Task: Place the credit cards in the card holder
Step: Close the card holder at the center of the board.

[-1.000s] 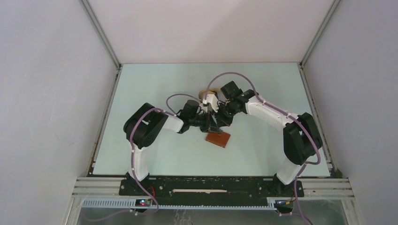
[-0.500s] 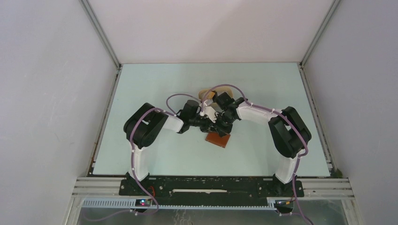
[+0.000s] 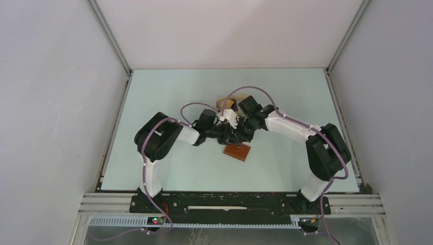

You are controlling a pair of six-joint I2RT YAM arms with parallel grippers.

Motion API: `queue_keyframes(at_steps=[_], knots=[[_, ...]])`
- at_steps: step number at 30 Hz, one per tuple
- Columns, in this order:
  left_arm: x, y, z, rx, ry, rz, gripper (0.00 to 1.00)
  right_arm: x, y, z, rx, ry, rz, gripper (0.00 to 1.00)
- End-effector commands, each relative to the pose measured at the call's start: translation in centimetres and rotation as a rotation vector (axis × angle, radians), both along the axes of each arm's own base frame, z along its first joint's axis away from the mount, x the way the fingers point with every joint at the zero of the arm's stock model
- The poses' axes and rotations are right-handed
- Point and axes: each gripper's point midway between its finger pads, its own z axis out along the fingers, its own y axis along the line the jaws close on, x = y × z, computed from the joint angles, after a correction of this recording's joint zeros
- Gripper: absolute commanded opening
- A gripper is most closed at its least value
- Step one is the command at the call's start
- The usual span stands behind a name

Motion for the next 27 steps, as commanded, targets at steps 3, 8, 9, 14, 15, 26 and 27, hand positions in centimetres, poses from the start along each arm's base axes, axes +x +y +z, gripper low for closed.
queue_keyframes(at_steps=[3, 8, 9, 14, 15, 26, 27], knots=[[-2.5, 1.9, -4.2, 0.112, 0.126, 0.000, 0.03, 0.5, 0.6, 0.1, 0.006, -0.039, 0.018, 0.00], [-2.6, 1.9, -4.3, 0.112, 0.136, 0.001, 0.04, -0.1, 0.1, -4.1, -0.097, -0.011, 0.018, 0.00], [-2.6, 2.0, -4.4, 0.113, 0.138, 0.003, 0.04, -0.2, -0.1, -5.0, -0.126, -0.003, 0.014, 0.00], [-2.7, 2.1, -4.7, 0.107, 0.152, 0.008, 0.04, -0.7, -0.4, -6.8, -0.197, 0.009, 0.022, 0.00], [-2.6, 2.0, -4.6, 0.103, 0.152, 0.010, 0.05, -0.8, -0.5, -7.1, -0.213, 0.012, 0.025, 0.00], [-1.8, 1.3, -2.2, 0.033, 0.116, 0.018, 0.07, 0.8, 0.3, -0.3, -0.033, -0.028, -0.025, 0.08], [-1.6, 1.1, -1.7, 0.023, 0.108, 0.018, 0.07, 1.1, 0.3, 0.8, -0.001, -0.028, -0.031, 0.10]])
